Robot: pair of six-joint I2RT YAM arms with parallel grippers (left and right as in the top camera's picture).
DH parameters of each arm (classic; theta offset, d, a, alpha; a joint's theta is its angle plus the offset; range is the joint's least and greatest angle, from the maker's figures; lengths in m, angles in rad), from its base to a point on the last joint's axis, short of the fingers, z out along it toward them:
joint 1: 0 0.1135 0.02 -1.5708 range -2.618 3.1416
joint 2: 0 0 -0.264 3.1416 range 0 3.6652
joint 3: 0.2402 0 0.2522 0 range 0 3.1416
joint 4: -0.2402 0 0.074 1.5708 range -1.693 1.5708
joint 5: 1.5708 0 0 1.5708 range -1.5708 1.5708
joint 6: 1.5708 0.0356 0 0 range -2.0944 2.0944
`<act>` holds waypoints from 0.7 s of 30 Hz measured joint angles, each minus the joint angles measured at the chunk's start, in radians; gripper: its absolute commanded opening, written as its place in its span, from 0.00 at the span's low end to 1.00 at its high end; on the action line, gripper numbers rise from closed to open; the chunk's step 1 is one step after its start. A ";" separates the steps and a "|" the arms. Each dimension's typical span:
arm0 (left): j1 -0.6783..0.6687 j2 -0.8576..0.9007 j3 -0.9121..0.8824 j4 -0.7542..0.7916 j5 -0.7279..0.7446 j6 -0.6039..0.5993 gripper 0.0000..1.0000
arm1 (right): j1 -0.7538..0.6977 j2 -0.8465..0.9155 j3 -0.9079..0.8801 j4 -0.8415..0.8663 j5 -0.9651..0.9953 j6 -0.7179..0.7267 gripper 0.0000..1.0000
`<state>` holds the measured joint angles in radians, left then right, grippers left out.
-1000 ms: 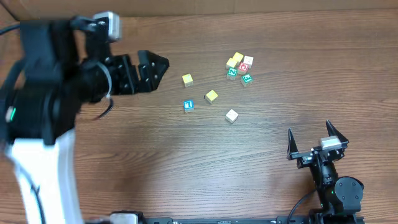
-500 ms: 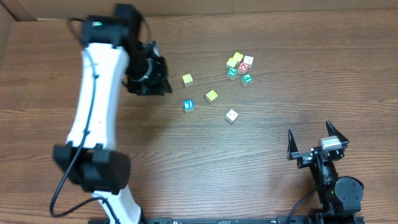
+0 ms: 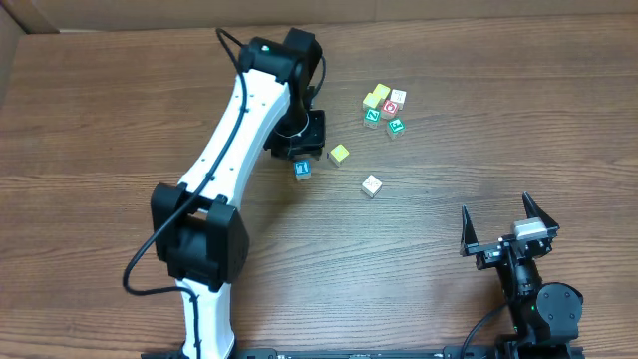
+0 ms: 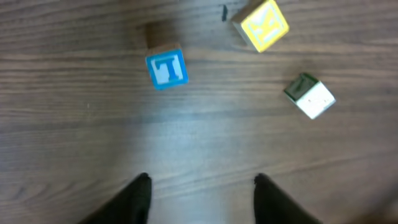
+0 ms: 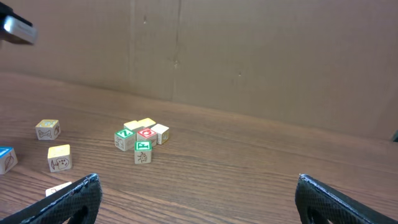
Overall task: Flip 3 blocks
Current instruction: 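Move the left gripper over the blue-lettered block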
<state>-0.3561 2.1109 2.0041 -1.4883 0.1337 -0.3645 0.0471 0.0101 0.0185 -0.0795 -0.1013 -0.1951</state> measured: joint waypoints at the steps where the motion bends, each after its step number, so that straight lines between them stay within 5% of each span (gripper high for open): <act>1: 0.000 0.013 0.000 0.004 -0.004 0.000 0.50 | 0.000 0.000 0.000 0.000 0.000 0.000 1.00; 16: 0.001 0.220 -0.001 0.061 -0.049 -0.011 0.61 | 0.000 0.000 0.000 0.000 0.000 0.000 1.00; 21: 0.010 0.229 -0.001 0.076 -0.072 -0.039 0.54 | 0.000 0.000 0.000 0.000 0.000 0.000 1.00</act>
<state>-0.3458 2.3394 2.0029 -1.4128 0.0620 -0.4038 0.0471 0.0101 0.0185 -0.0795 -0.1009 -0.1955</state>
